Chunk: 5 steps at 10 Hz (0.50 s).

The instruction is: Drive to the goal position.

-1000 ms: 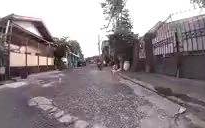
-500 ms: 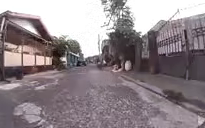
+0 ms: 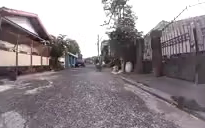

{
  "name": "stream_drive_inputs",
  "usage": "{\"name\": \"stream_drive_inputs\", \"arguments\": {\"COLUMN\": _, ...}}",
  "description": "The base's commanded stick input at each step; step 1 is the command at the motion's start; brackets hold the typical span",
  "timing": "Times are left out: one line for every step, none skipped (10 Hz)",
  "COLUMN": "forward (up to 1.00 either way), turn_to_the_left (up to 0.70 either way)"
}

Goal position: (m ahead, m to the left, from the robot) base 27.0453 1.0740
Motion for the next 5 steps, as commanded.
{"name": "stream_drive_inputs", "arguments": {"forward": 0.70, "turn_to_the_left": 0.00}}
{"name": "stream_drive_inputs", "arguments": {"forward": 0.70, "turn_to_the_left": 0.00}}
{"name": "stream_drive_inputs", "arguments": {"forward": 0.70, "turn_to_the_left": 0.00}}
{"name": "stream_drive_inputs", "arguments": {"forward": 0.70, "turn_to_the_left": 0.00}}
{"name": "stream_drive_inputs", "arguments": {"forward": 0.70, "turn_to_the_left": 0.00}}
